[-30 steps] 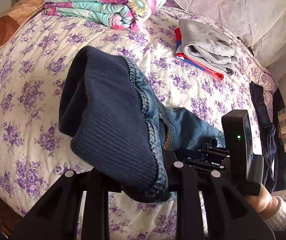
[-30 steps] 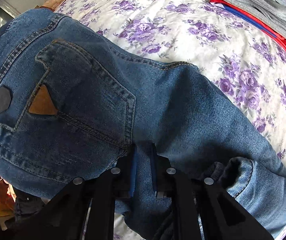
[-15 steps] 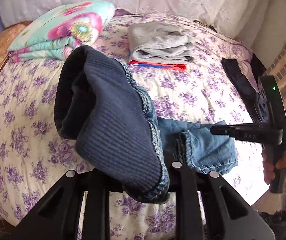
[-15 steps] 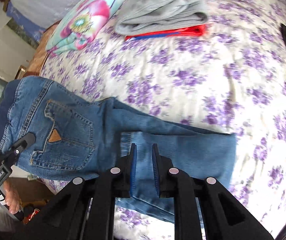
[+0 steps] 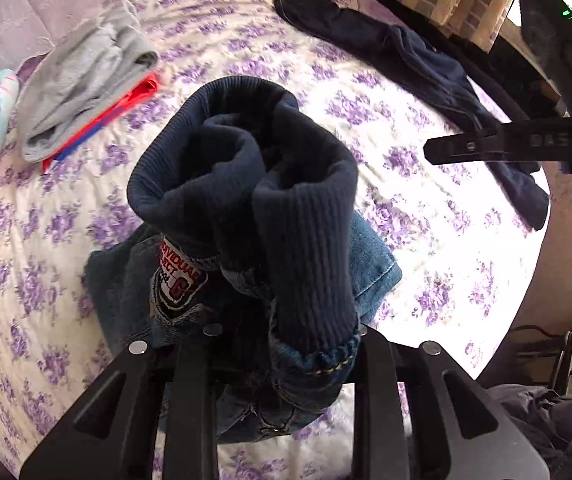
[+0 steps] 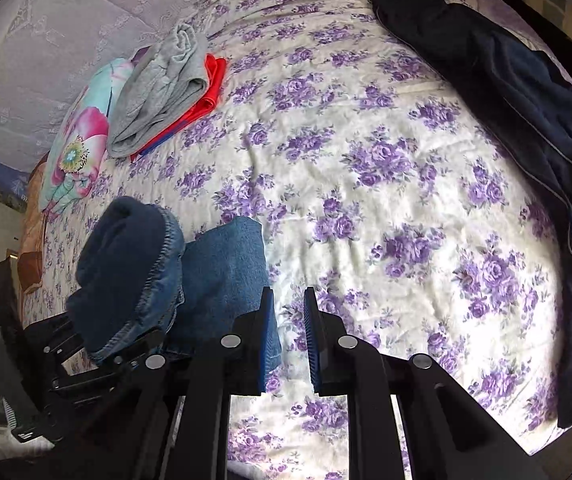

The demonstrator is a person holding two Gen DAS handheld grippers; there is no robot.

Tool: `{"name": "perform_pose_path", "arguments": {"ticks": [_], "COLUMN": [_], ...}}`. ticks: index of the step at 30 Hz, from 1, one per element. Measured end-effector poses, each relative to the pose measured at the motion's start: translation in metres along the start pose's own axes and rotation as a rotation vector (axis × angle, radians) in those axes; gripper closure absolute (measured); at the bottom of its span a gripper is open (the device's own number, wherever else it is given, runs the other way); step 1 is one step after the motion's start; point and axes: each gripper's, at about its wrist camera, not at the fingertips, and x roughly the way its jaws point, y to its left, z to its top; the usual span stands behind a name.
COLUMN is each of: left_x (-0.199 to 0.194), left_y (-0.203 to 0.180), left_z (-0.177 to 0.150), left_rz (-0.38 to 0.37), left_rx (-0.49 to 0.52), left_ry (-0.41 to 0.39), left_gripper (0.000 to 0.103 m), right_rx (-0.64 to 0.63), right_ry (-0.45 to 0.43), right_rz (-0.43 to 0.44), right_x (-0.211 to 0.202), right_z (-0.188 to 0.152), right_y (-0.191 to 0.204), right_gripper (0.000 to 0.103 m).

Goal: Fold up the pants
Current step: 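Fold the waistband over onto the folded legs with the left tool and release, then grasp the folded jeans bundle with the right tool while the left tool grips its other side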

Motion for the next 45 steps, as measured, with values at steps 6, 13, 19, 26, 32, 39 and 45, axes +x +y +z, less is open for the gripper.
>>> {"name": "perform_pose_path", "arguments": {"ticks": [6, 13, 19, 26, 32, 39, 45], "left_x": [0.034, -0.046, -0.045, 0.009, 0.040, -0.041, -0.080], "left_y": [-0.042, 0.011, 0.084, 0.077, 0.088, 0.120, 0.163], "left_z": [0.004, 0.001, -0.013, -0.022, -0.027, -0.057, -0.097], "left_rz": [-0.081, -0.318, -0.270, -0.273, -0.321, -0.244, -0.157], "left_rx": [0.096, -0.131, -0.329, -0.381, -0.464, -0.517, -0.654], "left_ry": [0.045, -0.120, -0.102, 0.001, 0.059, -0.086, -0.135], "left_gripper": [0.020, 0.021, 0.054, 0.080, 0.084, 0.085, 0.085], "right_rx": [0.026, -0.059, -0.231, -0.272, -0.227, -0.346, -0.723], "right_ry": [0.024, -0.046, -0.036, 0.148, 0.197, 0.167, 0.110], "right_rz": [-0.019, 0.044, 0.197, -0.107, -0.106, 0.024, 0.089], "right_x": [0.008, -0.024, -0.026, 0.048, 0.072, 0.020, 0.057], "right_z": [-0.011, 0.003, -0.004, -0.021, -0.021, 0.008, 0.026], "right_y": [-0.015, 0.012, 0.081, 0.086, 0.065, 0.119, 0.227], "right_gripper": [0.087, 0.086, 0.086, 0.091, 0.090, 0.052, 0.039]}}
